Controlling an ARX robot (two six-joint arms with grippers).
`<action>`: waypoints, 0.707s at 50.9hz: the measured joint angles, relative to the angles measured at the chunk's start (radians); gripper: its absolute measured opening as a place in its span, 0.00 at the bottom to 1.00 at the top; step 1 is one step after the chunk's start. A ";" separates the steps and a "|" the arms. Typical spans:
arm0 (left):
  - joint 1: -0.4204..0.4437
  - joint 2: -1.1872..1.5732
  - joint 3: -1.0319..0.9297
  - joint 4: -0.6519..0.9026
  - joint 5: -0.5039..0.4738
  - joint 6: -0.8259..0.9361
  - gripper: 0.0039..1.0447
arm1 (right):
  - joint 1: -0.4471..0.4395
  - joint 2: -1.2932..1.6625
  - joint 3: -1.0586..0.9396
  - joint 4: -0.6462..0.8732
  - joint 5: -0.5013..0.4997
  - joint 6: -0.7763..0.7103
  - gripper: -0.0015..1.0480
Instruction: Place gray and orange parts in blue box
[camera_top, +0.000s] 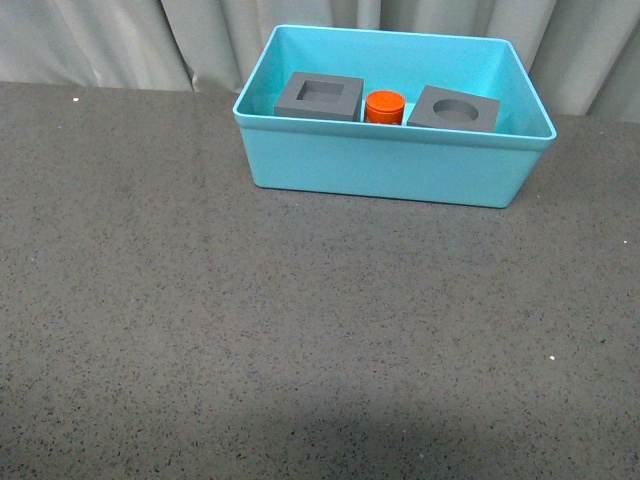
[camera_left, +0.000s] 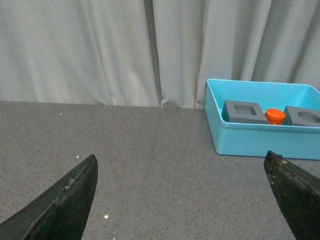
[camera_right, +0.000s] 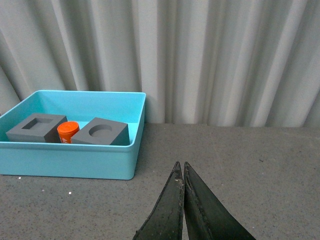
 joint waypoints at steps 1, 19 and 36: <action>0.000 0.000 0.000 0.000 0.000 0.000 0.94 | -0.001 -0.014 0.000 -0.011 -0.002 0.000 0.01; 0.000 0.000 0.000 0.000 0.000 0.000 0.94 | -0.002 -0.182 0.000 -0.170 -0.003 0.002 0.01; 0.000 0.000 0.000 0.000 0.000 0.000 0.94 | -0.002 -0.293 0.000 -0.281 -0.003 0.002 0.01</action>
